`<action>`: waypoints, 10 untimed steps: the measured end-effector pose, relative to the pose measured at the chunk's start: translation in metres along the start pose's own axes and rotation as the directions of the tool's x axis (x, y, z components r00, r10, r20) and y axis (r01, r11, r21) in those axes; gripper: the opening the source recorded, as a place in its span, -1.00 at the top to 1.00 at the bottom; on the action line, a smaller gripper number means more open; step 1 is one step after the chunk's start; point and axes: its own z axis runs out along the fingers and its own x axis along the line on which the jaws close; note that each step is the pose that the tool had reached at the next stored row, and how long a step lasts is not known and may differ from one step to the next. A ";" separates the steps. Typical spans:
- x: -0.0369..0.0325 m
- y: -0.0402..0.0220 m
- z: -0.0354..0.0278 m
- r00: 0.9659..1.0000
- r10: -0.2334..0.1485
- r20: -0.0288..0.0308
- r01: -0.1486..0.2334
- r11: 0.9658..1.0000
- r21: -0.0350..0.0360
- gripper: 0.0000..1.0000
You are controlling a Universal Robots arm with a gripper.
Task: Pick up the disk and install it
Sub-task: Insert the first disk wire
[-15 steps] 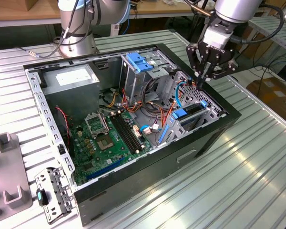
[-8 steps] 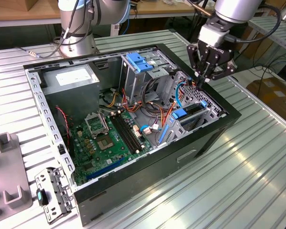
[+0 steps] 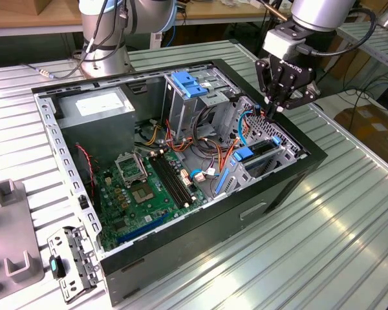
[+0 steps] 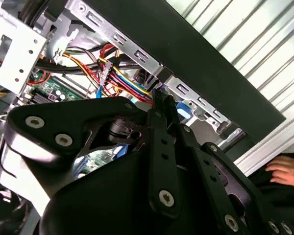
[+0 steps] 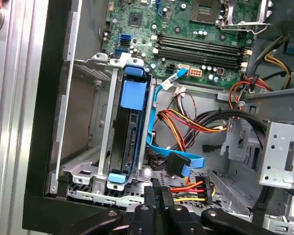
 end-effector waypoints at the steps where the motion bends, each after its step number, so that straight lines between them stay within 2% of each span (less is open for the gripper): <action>1: 0.0000 0.0000 0.0000 1.000 0.024 -0.001 -0.024 1.000 -0.001 0.66; 4: 0.0000 0.0000 0.0002 0.997 0.079 -0.003 -0.079 0.997 -0.004 0.66; 6: 0.0000 0.0000 0.0003 0.994 0.111 -0.005 -0.111 0.994 -0.006 0.66; 7: 0.0000 0.0000 0.0003 0.990 0.138 -0.006 -0.138 0.990 -0.008 0.66; 9: -0.0001 0.0006 0.0004 0.982 0.190 -0.008 -0.190 0.982 -0.010 0.66; 10: -0.0002 0.0010 0.0004 0.980 0.199 -0.009 -0.199 0.980 -0.011 0.66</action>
